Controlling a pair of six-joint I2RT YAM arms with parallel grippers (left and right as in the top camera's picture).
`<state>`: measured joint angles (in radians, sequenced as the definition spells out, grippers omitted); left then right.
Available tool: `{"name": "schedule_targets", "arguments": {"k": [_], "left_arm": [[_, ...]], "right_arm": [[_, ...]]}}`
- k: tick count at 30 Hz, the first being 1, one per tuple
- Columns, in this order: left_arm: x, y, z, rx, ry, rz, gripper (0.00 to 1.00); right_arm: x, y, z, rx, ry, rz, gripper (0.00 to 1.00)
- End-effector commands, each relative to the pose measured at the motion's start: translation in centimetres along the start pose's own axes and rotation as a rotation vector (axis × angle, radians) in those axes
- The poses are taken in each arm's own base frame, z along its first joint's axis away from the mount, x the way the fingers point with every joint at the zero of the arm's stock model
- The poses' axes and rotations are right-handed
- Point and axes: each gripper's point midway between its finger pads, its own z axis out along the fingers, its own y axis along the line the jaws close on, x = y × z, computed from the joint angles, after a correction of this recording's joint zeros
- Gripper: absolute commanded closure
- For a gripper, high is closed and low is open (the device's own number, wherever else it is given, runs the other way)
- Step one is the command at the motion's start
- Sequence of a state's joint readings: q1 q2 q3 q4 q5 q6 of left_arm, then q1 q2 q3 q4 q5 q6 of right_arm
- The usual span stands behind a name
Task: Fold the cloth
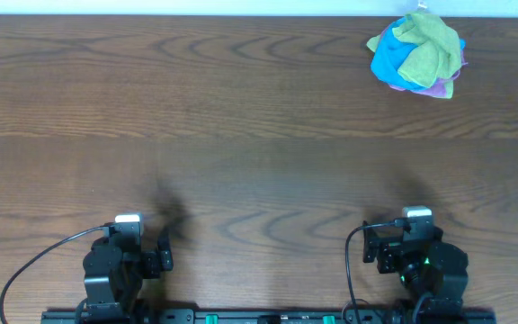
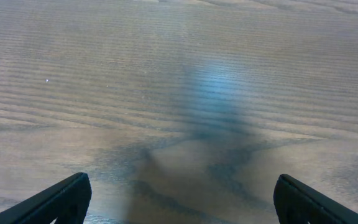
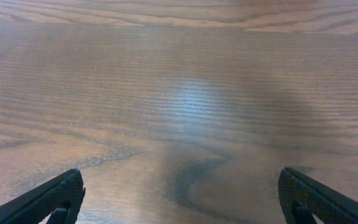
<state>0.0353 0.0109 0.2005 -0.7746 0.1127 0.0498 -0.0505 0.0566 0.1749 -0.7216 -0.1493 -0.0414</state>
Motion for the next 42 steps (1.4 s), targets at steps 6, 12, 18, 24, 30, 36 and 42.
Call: {"name": "schedule_targets", "arguments": {"k": [6, 12, 18, 24, 30, 36, 42], "left_arm": [[1.1, -0.2, 0.5, 0.015, 0.030, 0.008, 0.05], [1.1, -0.2, 0.5, 0.015, 0.030, 0.008, 0.05], [1.1, -0.2, 0.5, 0.015, 0.030, 0.008, 0.05], [1.1, -0.2, 0.5, 0.015, 0.030, 0.008, 0.05], [1.1, -0.2, 0.5, 0.015, 0.030, 0.008, 0.05], [1.1, -0.2, 0.5, 0.015, 0.030, 0.008, 0.05], [1.1, -0.2, 0.5, 0.015, 0.030, 0.008, 0.05]], "right_arm": [[0.5, 0.1, 0.1, -0.006, 0.010, -0.010, 0.01], [0.5, 0.1, 0.1, -0.007, 0.010, -0.010, 0.01], [0.5, 0.1, 0.1, -0.006, 0.009, -0.010, 0.01], [0.2, 0.2, -0.1, -0.014, 0.026, 0.012, 0.01], [-2.7, -0.3, -1.5, 0.015, 0.062, 0.027, 0.01], [-8.1, -2.0, -2.5, 0.089, 0.094, 0.084, 0.01], [-13.6, -3.3, -1.1, 0.128, 0.163, 0.137, 0.01]]}}
